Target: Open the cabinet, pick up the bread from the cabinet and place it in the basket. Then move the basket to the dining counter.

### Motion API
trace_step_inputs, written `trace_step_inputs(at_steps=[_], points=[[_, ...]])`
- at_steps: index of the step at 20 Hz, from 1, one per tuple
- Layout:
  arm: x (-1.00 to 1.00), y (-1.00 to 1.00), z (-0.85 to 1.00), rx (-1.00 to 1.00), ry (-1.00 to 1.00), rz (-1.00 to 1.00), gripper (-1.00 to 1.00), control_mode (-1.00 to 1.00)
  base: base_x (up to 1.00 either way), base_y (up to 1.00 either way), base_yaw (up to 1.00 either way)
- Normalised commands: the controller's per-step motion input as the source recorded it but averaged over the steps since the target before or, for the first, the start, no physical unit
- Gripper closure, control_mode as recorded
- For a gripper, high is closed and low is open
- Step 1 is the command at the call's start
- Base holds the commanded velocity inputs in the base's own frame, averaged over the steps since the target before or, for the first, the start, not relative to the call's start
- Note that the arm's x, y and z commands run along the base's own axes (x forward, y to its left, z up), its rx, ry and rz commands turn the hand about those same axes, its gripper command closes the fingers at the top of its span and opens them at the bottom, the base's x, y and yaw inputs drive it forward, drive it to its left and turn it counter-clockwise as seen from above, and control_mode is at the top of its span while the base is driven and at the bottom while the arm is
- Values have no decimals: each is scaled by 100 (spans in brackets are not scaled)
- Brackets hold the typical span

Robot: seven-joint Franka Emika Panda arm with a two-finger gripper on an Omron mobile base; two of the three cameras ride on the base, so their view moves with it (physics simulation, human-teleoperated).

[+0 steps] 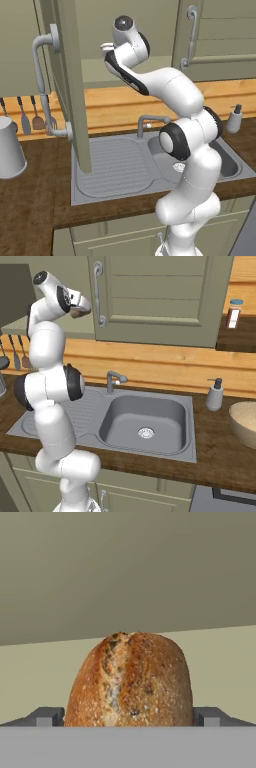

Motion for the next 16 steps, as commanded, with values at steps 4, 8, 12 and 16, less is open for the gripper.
trace_step_inputs(at_steps=[4,8,12,16], points=[[7,6,-19,1,-2,4,100,-100,0,0,0],[0,19,-9,0,-4,1,100,-100,0,0,0],[-29,39,-7,-1,-17,0,100,-100,0,0,0],[-51,33,5,-2,-10,0,100,-100,0,0,0]])
